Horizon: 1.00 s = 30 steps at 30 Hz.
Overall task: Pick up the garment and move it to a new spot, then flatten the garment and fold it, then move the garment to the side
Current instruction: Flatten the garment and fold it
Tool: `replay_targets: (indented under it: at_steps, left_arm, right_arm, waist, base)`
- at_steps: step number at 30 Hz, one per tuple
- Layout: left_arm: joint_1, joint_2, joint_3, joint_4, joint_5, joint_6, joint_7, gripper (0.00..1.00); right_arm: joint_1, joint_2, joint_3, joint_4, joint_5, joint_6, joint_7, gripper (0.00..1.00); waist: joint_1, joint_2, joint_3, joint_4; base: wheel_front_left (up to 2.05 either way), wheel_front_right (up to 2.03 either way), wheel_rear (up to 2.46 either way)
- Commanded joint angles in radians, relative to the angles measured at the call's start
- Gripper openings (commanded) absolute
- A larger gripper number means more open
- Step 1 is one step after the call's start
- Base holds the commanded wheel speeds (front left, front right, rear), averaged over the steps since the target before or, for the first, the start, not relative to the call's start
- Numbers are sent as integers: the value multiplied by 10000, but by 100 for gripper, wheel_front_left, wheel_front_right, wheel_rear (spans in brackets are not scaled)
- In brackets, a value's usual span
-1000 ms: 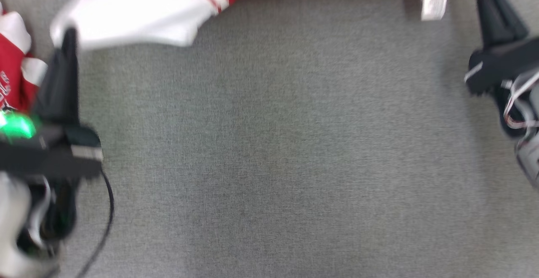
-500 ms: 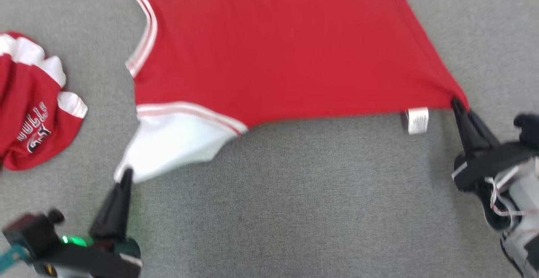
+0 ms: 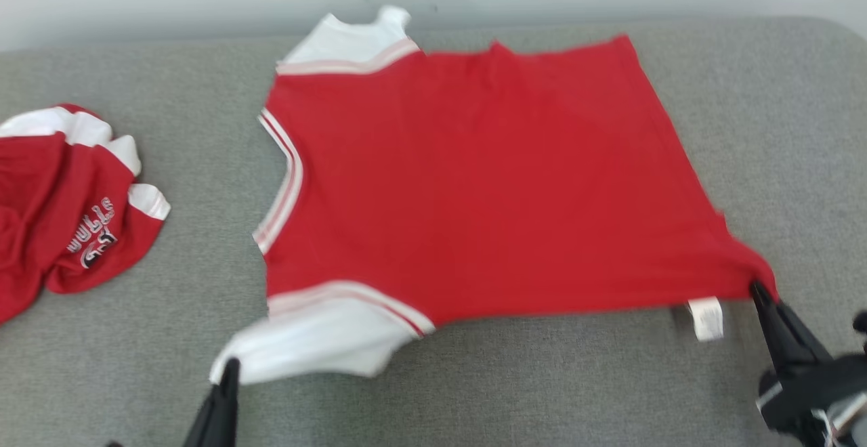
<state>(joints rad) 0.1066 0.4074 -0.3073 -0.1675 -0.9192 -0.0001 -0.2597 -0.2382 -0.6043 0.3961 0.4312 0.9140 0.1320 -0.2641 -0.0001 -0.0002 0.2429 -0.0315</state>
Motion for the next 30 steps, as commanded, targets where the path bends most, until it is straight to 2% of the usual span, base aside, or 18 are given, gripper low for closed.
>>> replay_targets:
  at_steps: [1, 6, 9, 17, 30]
  left_arm:
    - [349, 31, -75, -263, 14, -9, 15, 0]
    - [343, -174, -475, -597, -272, -52, 418, 0]
    - [-207, -454, -716, -555, -393, -332, 463, 0]
    - [-1856, -949, -568, 736, -589, -855, 297, 0]
    - [-3999, -1545, -68, 2410, -307, -1171, 14, 0]
  right_arm:
    - [492, -221, -85, -191, -38, -27, -6, 0]
    - [1063, -384, 26, -618, 280, -27, 300, 0]
    - [756, -305, 155, -640, 88, -27, 620, 0]
    - [-495, 317, 155, -6, 425, -27, 1377, 0]
    - [-2213, 633, -45, 895, 1226, -25, 1595, 0]
  waist:
    - [1, 2, -302, 152]
    - [1, 2, -618, 114]
    - [1, 2, -625, 22]
    - [1, 2, -330, 9]
    - [1, 2, 111, 218]
  base:
    - [0, 0, 0]
    - [0, 0, 0]
    - [0, 0, 0]
    - [0, 0, 0]
    - [0, 0, 0]
